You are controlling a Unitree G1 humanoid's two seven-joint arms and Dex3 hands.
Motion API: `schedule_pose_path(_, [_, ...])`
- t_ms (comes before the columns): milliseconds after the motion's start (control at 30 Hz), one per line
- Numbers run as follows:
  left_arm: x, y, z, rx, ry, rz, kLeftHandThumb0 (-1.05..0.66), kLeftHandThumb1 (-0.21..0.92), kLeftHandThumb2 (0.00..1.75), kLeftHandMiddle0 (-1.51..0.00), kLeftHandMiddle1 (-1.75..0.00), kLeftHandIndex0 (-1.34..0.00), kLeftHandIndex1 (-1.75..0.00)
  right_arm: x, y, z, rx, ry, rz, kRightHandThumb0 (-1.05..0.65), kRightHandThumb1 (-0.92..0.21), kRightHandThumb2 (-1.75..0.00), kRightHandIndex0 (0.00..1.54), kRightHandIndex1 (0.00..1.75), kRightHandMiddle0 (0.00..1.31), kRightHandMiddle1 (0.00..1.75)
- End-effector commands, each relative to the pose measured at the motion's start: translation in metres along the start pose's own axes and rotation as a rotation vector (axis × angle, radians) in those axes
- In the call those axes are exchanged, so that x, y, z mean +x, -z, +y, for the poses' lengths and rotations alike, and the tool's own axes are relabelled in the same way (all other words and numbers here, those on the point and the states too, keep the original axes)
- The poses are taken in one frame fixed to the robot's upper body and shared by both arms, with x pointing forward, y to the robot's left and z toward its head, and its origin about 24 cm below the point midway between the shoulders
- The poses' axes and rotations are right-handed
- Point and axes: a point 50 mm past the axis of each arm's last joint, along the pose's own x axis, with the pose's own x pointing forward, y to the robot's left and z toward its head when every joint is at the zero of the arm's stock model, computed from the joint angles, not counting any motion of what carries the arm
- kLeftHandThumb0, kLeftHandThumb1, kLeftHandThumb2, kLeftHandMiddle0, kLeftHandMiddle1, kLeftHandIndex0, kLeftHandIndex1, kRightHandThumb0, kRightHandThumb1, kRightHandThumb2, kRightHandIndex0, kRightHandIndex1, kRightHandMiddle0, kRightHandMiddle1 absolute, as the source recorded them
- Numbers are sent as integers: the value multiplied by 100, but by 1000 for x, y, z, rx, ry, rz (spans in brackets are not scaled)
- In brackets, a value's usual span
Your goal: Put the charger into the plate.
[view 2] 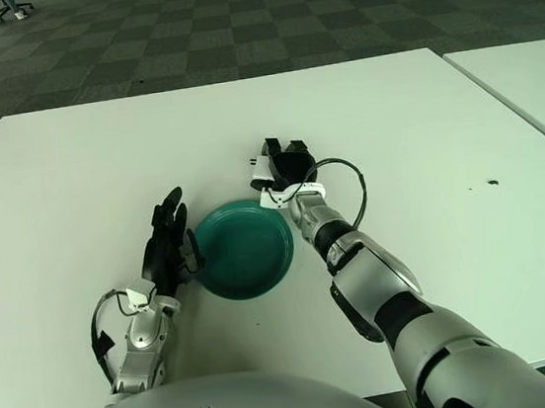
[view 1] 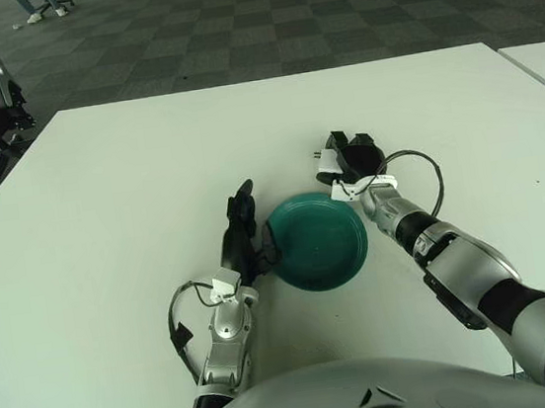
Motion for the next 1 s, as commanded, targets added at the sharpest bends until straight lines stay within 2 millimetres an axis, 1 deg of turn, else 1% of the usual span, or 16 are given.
schedule_pose_path(0, [-7, 11, -5, -20, -11, 62, -87, 92, 103, -17, 0, 0, -46, -33, 28, 38, 2, -196, 117, -48, -92, -58, 99, 175, 70, 175])
schedule_pose_path(200, [-7, 11, -5, -27, -7, 58, -87, 92, 104, -17, 0, 0, -47, -30, 31, 32, 2, -178, 103, -45, -92, -62, 105, 175, 77, 175])
schedule_pose_path(400, [-8, 10, -5, -26, -5, 59, -87, 92, 103, -17, 0, 0, -47, -25, 36, 20, 5, -127, 66, -45, -92, -64, 111, 175, 82, 175])
schedule_pose_path(467, [-8, 10, -5, -28, -1, 58, -87, 92, 103, -16, 0, 0, -46, -19, 40, 9, 8, -94, 54, -45, -92, -63, 112, 175, 84, 175])
schedule_pose_path(500, [-8, 9, -5, -29, 0, 59, -87, 92, 103, -16, 0, 0, -46, -12, 43, -1, 14, -65, 51, -45, -92, -63, 113, 175, 84, 175])
schedule_pose_path(600, [-8, 9, -4, -30, 0, 60, -87, 92, 103, -15, 0, 0, -45, -2, 47, -21, 29, -16, 49, -45, -91, -62, 113, 175, 85, 175])
schedule_pose_path(633, [-9, 9, -4, -32, -5, 63, -87, 92, 103, -15, 0, 0, -45, 7, 48, -36, 59, 29, 58, -45, -91, -62, 113, 175, 84, 175])
schedule_pose_path(700, [-9, 10, -3, -35, -12, 69, -87, 92, 103, -16, 0, 0, -45, 18, 49, -59, 108, 95, 68, -45, -90, -62, 113, 175, 84, 175])
schedule_pose_path(733, [-10, 10, -2, -36, -14, 71, -87, 92, 103, -16, 0, 0, -45, 21, 48, -65, 124, 113, 70, -45, -89, -62, 112, 175, 84, 175])
schedule_pose_path(800, [-10, 11, -2, -39, -15, 75, -87, 92, 103, -16, 0, 0, -45, 23, 45, -73, 162, 146, 73, -45, -88, -61, 112, 175, 84, 175])
schedule_pose_path(833, [-11, 11, -2, -49, -13, 76, -87, 92, 103, -16, -1, 0, -46, 25, 39, -83, 196, 190, 58, -45, -88, -61, 111, 175, 83, 175])
schedule_pose_path(900, [-11, 12, -2, -63, -12, 77, -86, 92, 104, -17, -1, 0, -48, 22, 26, -102, 241, 264, 23, -45, -87, -61, 108, 175, 80, 175])
schedule_pose_path(967, [-10, 12, -1, -67, -13, 76, -86, 92, 104, -17, -1, 0, -49, 18, 18, -110, 256, 299, 4, -45, -86, -61, 106, 175, 79, 175])
